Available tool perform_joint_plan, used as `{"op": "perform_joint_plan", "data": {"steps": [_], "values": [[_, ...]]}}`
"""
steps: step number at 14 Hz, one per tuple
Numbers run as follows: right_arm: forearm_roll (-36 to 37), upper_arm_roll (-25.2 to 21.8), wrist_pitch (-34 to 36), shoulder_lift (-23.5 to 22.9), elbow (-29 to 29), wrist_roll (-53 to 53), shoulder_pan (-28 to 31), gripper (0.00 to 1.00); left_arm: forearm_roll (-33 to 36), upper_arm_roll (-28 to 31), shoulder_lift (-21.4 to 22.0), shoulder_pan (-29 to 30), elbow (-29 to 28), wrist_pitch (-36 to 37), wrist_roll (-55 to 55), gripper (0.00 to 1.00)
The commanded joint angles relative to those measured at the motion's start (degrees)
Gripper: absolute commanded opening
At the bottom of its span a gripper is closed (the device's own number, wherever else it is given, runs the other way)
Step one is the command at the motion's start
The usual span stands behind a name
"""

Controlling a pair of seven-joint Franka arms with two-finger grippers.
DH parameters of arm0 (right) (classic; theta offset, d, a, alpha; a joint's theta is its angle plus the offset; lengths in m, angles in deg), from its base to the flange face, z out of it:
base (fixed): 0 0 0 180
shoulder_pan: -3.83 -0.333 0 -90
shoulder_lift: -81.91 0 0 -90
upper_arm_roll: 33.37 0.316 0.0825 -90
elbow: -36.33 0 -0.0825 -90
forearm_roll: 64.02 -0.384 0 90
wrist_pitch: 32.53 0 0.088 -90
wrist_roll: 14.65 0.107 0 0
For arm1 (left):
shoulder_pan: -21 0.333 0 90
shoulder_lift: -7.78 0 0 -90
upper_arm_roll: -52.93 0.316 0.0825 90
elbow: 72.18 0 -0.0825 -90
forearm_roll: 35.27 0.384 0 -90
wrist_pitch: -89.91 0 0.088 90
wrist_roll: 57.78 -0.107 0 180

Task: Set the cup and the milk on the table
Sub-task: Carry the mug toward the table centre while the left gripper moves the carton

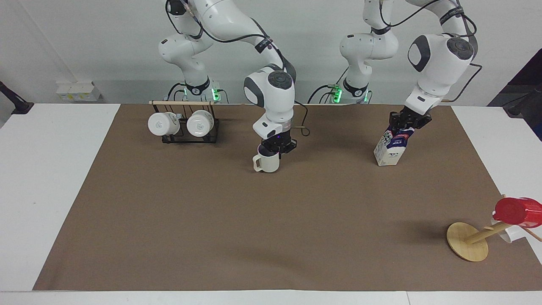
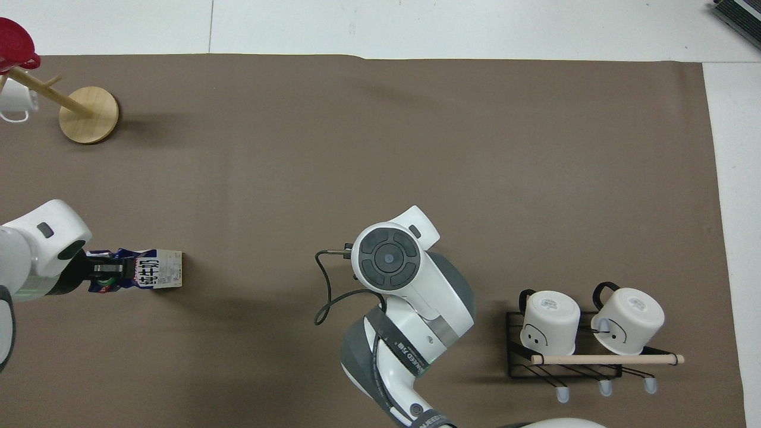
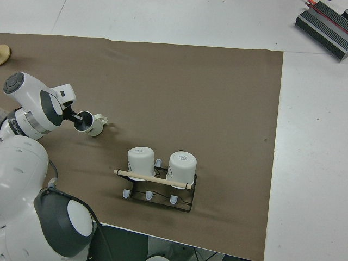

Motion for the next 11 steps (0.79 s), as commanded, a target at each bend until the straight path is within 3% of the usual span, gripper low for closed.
{"op": "perform_joint_plan", "data": {"steps": [1,5,7,8,11], "values": [[-0.4,0.0,-0.8,-0.4,-0.3,0.8,0.2,0.1,0.9,-0.3,-0.4,0.3,3.5,2.7,0.1,0.39],[-0.4,-0.1,-0.5,-0.4,-0.3,0.5,0.6,0.59,0.3,-0.3,-0.9,-0.4,6.4,5.6,0.6,0.37],[0.2,-0.1,-0.3,-0.4,-1.0,0.3,0.9,0.93,0.1,-0.5,-0.8,-0.7,6.9,6.6,1.5,0.37],[0.2,-0.1,-0.4,-0.4,-1.5,0.3,1.0,1.0,0.1,-0.8,-0.8,-0.7,6.9,7.2,1.7,0.35],[-0.4,-0.5,-0.2,0.8,-2.5,0.1,1.2,1.0,0.0,-1.2,-0.7,-4.1,6.9,7.6,5.3,0.35]]}}
